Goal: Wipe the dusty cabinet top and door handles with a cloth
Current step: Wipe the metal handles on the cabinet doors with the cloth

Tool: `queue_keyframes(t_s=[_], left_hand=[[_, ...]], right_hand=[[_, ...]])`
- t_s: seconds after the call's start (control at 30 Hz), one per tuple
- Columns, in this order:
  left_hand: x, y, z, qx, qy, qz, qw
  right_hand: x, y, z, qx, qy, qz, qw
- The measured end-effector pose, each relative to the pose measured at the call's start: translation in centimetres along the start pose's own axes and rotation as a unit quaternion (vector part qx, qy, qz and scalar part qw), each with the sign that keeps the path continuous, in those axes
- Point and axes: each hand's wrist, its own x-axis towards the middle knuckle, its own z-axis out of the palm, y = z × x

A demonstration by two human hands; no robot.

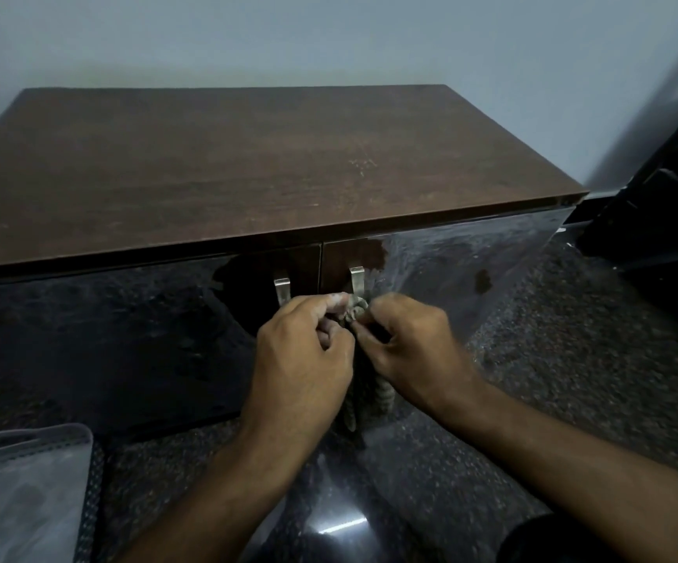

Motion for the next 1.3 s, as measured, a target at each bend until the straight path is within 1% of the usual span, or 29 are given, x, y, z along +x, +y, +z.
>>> queue_keyframes(t_s=[0.1, 0.13, 0.17, 0.2, 0.27, 0.3, 0.33, 0.4, 0.47, 0.53, 0.6, 0.63, 0.7, 0.83, 0.9, 0.93, 1.03, 1.07, 1.1, 1.2, 1.23, 1.3], left_hand=[[0.1, -0.1, -0.3, -0.001, 0.014, 0.002, 1.000], [0.0, -0.2, -0.4, 0.001, 0.019, 0.002, 1.000], [0.0, -0.2, -0.4, 0.002, 0.023, 0.003, 1.000], [-0.1, -0.3, -0.5, 0.002, 0.024, 0.003, 1.000], [-0.2, -0.3, -0.6, 0.001, 0.029, -0.002, 1.000], [-0.2, -0.3, -0.6, 0.000, 0.030, -0.005, 1.000], [-0.2, -0.4, -0.7, 0.000, 0.027, -0.010, 1.000], [-0.1, -0.4, -0.3, 0.005, 0.008, -0.018, 1.000], [0.1, -0.6, 0.2, 0.006, -0.005, -0.028, 1.000], [0.2, -0.8, 0.4, 0.005, -0.010, -0.037, 0.999], [0.3, -0.8, 0.6, 0.009, -0.017, -0.035, 0.999], [0.3, -0.8, 0.7, 0.009, -0.021, -0.031, 0.999], [0.3, -0.8, 0.8, 0.008, -0.024, -0.025, 0.999], [0.5, -0.8, 1.4, 0.006, -0.031, -0.019, 0.999], [0.5, -0.6, 1.5, 0.007, -0.034, -0.016, 0.999], [0.4, -0.5, 1.6, 0.009, -0.036, -0.014, 0.999], [0.2, -0.5, 1.5, 0.005, -0.038, -0.010, 0.999], [0.0, -0.5, 1.4, -0.001, -0.038, -0.010, 0.999], [-0.1, -0.5, 1.3, -0.007, -0.038, -0.008, 0.999], [-0.2, -0.3, 1.2, -0.014, -0.036, -0.003, 0.999], [-0.1, -0.3, 1.2, -0.014, -0.033, -0.003, 0.999], [-0.1, -0.2, 1.3, -0.012, -0.028, -0.003, 1.000]], right_hand=[[1.2, -0.4, 0.0, 0.006, 0.107, 0.005, 0.994], [1.5, -0.6, 0.0, 0.017, 0.124, 0.018, 0.992], [1.7, -0.8, 0.1, 0.024, 0.116, 0.034, 0.992], [1.6, -1.0, 0.3, 0.023, 0.085, 0.049, 0.995], [0.9, -0.8, 1.3, 0.014, -0.014, 0.082, 0.996], [0.5, -0.4, 1.7, 0.013, -0.047, 0.103, 0.993], [0.3, 0.1, 2.1, 0.018, -0.054, 0.129, 0.990], [0.2, 1.1, 2.2, 0.042, -0.016, 0.205, 0.978], [0.3, 1.5, 2.0, 0.081, 0.025, 0.275, 0.958], [0.5, 1.2, 1.9, 0.139, 0.046, 0.327, 0.934], [0.9, 0.9, 1.5, 0.210, 0.073, 0.353, 0.909], [1.0, 0.9, 1.3, 0.231, 0.083, 0.353, 0.903], [1.3, 0.9, 1.1, 0.229, 0.081, 0.338, 0.909], [1.3, 0.5, 0.9, 0.182, 0.051, 0.314, 0.930], [1.5, 0.4, 0.7, 0.152, 0.050, 0.300, 0.940], [1.7, 0.3, 0.4, 0.142, 0.065, 0.290, 0.944], [2.4, -0.2, -0.5, 0.127, 0.154, 0.234, 0.952], [2.5, -0.3, -0.6, 0.125, 0.167, 0.222, 0.952], [2.4, -0.3, -0.5, 0.126, 0.161, 0.223, 0.953], [2.0, 0.1, 0.6, 0.134, 0.077, 0.269, 0.951], [1.8, 0.2, 0.8, 0.138, 0.061, 0.279, 0.948], [1.8, 0.3, 0.6, 0.152, 0.072, 0.277, 0.946]])
